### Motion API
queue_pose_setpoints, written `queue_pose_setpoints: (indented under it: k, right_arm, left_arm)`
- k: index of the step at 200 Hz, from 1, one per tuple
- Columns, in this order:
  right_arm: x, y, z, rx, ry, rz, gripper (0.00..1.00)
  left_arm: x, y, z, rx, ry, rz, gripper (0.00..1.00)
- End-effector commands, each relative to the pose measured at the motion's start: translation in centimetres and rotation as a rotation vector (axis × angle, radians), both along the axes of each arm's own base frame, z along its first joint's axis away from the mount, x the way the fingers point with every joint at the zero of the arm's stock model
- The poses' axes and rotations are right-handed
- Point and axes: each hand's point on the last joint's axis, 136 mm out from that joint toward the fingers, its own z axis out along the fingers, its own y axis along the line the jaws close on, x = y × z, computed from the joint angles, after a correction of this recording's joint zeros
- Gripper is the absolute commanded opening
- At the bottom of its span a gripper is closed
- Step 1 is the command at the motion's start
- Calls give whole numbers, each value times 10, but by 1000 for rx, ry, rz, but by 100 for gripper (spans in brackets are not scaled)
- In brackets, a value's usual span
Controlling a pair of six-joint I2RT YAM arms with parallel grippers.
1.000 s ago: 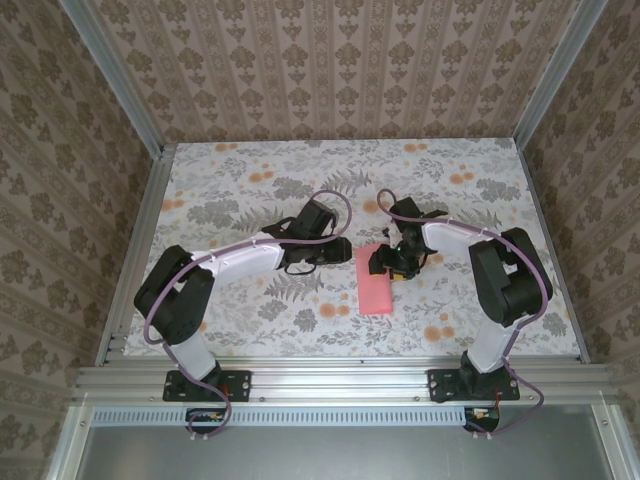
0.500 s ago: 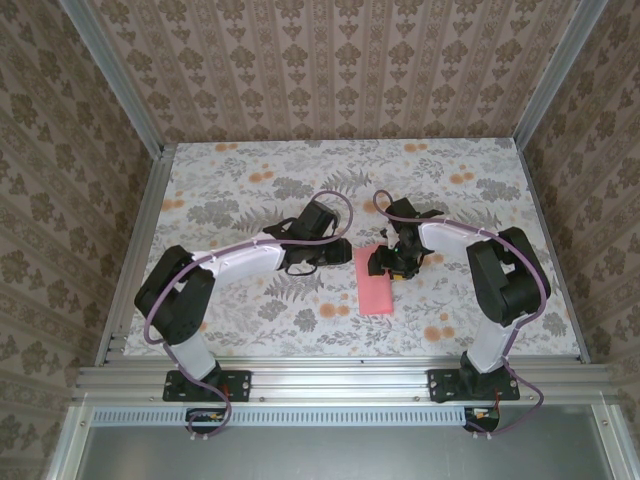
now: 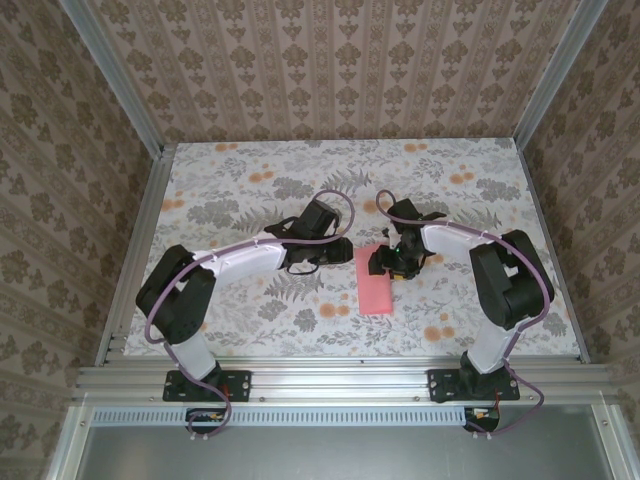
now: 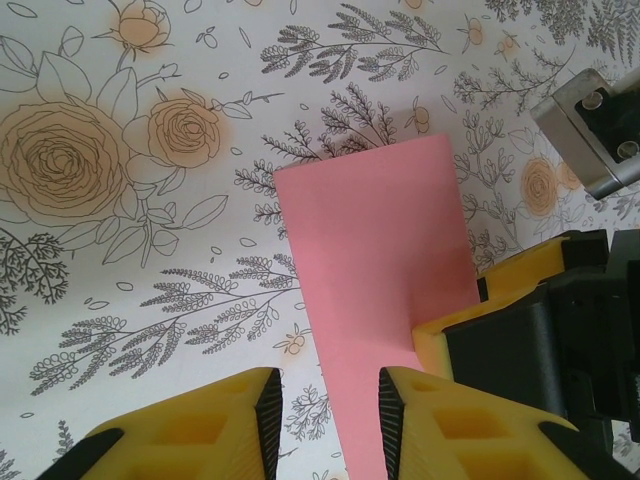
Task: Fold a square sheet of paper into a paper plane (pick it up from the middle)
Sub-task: Fold the square sheet of paper in half at the center of the table.
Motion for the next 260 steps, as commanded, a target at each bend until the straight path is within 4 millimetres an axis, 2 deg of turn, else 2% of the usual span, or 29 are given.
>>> queue_pose_setpoints:
  k: [1, 45, 56, 99, 184, 221, 260]
  right_arm:
    - [-2, -14, -1, -40, -10, -31, 58]
    - [-5, -21, -3, -63, 2, -11, 57]
    - [-5, -15, -3, -31, 9, 1, 57]
    - [-4, 5, 0, 77, 9, 43, 58]
    - [-9, 1, -15, 34, 60, 74, 58]
    - [-10, 6, -11, 63, 55, 84, 59]
    - [-8, 3, -10, 47, 45, 75, 59]
  left_arm:
    - [2, 3, 4, 16, -6, 34, 33]
    - [6, 21, 6, 54, -39, 113, 32]
    - [6, 23, 6, 57, -45, 119, 32]
    - [5, 16, 4, 42, -40, 91, 33]
    - [5, 11, 4, 27, -36, 74, 33]
    - [4, 8, 3, 23, -32, 58, 33]
    - [4, 7, 4, 21, -33, 54, 33]
